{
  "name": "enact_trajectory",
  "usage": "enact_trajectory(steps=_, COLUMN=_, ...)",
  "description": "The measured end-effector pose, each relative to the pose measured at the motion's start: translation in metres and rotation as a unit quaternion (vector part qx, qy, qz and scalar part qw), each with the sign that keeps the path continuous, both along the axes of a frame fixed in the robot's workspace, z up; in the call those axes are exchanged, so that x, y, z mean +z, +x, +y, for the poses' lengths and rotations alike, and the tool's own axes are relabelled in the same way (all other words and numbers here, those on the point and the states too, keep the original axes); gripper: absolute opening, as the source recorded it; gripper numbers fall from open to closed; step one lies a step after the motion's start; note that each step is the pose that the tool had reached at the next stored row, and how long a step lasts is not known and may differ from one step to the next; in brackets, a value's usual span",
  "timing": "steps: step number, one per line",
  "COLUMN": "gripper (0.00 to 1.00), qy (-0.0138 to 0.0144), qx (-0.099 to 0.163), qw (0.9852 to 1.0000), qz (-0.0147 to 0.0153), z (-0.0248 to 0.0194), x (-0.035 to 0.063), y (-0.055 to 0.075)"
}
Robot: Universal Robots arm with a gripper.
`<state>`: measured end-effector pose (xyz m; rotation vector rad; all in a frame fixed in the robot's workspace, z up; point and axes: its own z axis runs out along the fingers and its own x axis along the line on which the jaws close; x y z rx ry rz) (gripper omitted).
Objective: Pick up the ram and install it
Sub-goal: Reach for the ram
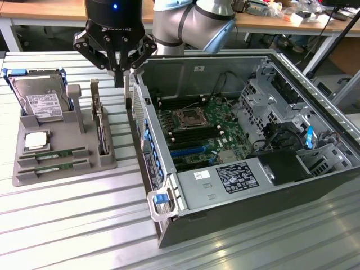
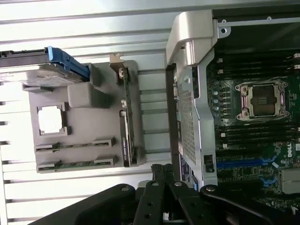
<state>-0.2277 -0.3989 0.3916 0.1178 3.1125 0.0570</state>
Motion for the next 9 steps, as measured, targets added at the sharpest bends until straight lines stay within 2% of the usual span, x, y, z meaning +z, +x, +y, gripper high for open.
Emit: enact_trajectory(steps=9, gripper=0.11, qy=0.0, qx=0.0, qw=1.0, qz=0.0, z=0.0, x=0.0, y=-0.004)
